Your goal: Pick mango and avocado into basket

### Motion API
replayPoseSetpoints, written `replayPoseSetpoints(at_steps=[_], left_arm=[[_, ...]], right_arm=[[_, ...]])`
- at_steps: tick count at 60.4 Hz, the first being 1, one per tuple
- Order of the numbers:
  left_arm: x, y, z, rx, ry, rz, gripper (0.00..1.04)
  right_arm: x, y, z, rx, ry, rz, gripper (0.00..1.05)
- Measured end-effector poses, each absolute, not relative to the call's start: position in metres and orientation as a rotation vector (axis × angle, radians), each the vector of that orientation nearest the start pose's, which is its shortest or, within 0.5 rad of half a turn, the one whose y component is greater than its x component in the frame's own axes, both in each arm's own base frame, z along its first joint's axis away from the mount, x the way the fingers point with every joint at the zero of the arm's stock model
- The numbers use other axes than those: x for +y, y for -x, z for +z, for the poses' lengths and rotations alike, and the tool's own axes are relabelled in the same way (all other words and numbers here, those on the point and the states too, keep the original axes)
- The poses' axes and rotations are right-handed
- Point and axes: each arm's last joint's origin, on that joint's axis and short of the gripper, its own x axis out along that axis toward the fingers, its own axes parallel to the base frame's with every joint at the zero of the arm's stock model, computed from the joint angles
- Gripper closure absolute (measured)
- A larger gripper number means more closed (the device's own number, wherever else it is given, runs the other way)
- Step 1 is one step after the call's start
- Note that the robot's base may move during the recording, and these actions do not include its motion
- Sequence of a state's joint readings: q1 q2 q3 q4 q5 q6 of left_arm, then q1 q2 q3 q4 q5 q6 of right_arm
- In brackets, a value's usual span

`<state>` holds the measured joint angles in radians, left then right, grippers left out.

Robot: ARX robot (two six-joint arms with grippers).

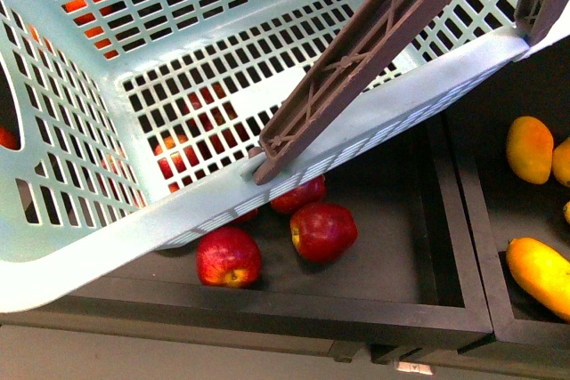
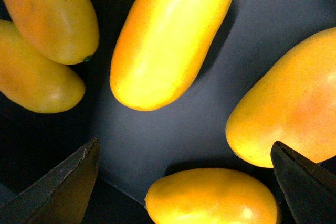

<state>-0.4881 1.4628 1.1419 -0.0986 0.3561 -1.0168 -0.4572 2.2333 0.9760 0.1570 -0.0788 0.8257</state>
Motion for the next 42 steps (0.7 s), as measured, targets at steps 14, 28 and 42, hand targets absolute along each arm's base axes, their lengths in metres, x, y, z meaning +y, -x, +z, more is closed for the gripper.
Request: replayPoseSetpoints(at_steps=[14,28,42], left_arm=[[-0.163,-0.286,0.307,0.811,0.911,-0.536,0.87],[-0.163,-0.286,0.307,0.812,0.911,-0.536,0.87],[-0.163,-0.286,0.307,0.812,0.911,-0.536,0.87]], right_arm=[[-0.164,-0.337,-0.003,0.898,-1.044,-0.815,0.09],[-0.171,-0.356,-0.011,0.895,-1.047,-0.837,0.09],[-0.17,-0.376,-0.017,0.902,-1.032,-0.842,0.09]])
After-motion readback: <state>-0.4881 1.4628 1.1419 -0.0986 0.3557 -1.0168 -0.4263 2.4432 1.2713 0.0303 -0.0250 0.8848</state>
